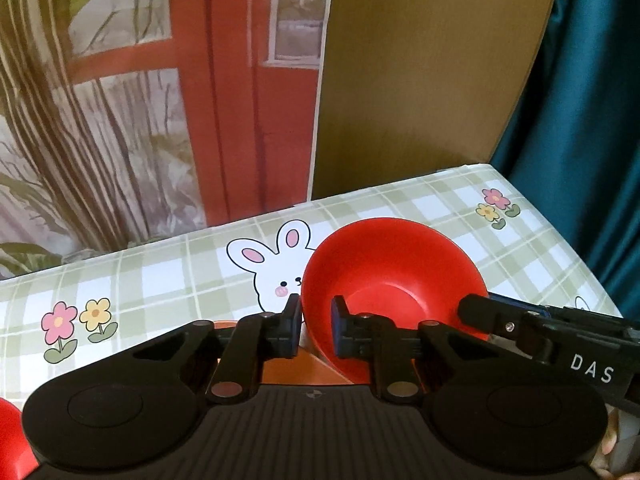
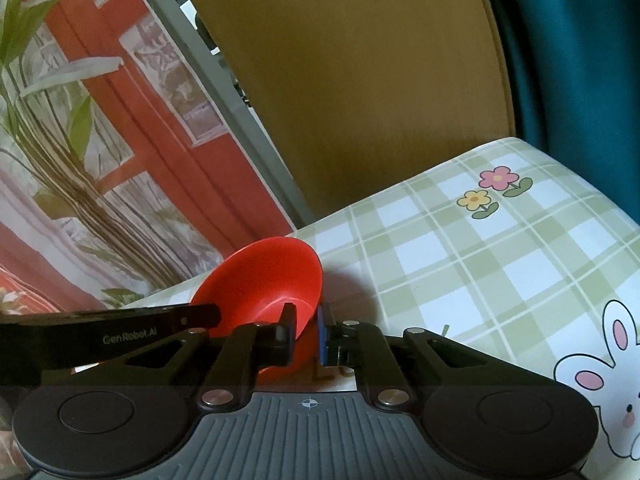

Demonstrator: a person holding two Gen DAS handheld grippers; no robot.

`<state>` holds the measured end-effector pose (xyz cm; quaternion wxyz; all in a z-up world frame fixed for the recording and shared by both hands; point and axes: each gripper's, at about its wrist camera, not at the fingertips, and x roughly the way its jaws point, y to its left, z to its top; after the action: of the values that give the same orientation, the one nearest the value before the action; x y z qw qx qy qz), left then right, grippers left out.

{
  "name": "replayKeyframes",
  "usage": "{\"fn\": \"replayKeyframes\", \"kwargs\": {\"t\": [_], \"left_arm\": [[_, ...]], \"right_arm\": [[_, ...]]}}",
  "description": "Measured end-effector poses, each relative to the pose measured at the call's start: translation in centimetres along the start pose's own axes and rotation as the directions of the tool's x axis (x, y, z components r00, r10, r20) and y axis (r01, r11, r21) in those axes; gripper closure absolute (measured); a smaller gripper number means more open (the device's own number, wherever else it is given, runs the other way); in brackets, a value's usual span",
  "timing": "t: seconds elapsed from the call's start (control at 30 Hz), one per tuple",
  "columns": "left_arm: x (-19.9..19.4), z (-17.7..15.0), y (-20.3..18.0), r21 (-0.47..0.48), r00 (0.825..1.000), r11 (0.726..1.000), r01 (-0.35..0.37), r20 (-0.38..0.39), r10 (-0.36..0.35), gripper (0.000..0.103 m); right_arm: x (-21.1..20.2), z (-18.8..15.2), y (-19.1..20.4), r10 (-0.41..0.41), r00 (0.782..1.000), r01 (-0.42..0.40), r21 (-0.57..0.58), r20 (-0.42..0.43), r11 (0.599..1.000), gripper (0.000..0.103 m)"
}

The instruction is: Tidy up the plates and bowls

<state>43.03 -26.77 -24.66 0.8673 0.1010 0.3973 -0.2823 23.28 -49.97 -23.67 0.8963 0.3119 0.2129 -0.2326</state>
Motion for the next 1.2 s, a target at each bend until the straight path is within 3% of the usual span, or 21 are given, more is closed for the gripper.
{"fn": "replayKeyframes", "kwargs": {"t": [0.3,0.57,0.9,1.2], "left_arm": [[-3.8,0.4,0.3,-0.019,0.999,1.000,0.014,0.049,-0.013,0.087],[-9.4,-0.6,2.8,-0.062,0.995,0.997,-0.034,0.096,0.040,0.087],[-15.6,-3.5,8.6,-0.118,0.987,0.988,-0.100,0.116,0.114,0.087],[-17.8,-5.6,13.8,-0.222,0.982,0.968,-0.115,0.124,0.145,0.087]], "right_arm": [[-2.4,1.1,2.0,0.018,0.999,-0.017,-0.010,0.036,1.000,0.093],[-3.6,0.8,7.1,0.093,0.995,-0.092,-0.065,0.017,0.994,0.093],[-2.4,-1.6,14.9,0.190,0.979,-0.198,-0.137,-0.073,0.971,0.093],[-0.2,-3.7,20.6,0.183,0.968,-0.221,-0.237,-0.174,0.946,0.093]]}}
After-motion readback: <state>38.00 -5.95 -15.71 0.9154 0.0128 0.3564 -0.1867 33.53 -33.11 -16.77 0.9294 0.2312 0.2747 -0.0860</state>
